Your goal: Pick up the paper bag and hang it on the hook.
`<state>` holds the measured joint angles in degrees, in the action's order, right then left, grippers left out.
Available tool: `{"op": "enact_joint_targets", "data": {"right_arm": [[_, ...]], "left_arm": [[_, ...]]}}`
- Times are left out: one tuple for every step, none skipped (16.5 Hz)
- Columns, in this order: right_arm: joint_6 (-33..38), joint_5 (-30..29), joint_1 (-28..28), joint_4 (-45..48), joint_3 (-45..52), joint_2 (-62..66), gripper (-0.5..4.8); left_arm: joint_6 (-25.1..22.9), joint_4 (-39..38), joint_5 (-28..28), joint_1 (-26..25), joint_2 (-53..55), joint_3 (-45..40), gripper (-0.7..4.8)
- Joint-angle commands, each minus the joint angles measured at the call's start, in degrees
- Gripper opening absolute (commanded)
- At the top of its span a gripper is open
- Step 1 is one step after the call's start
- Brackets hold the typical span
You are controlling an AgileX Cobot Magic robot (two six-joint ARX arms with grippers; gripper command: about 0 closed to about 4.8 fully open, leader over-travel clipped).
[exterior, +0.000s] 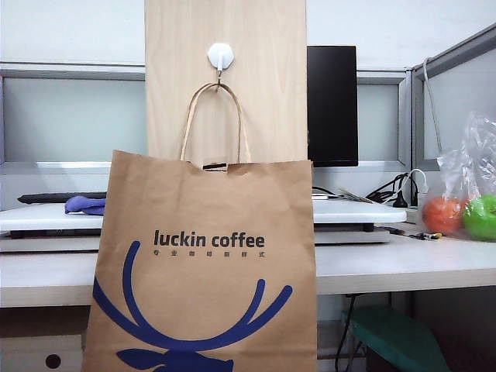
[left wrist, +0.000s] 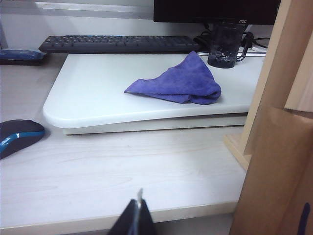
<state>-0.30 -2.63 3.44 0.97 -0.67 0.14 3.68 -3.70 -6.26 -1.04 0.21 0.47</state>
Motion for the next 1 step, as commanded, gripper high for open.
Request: {"op": "enact_joint_targets", "data": {"right_arm": [[0.04, 0.11, -0.07, 0.96, 0.42, 0.0, -0.04]], "left_arm": [[-0.22, 0.57, -0.22, -0.09, 0.0, 0.07, -0.05]]}}
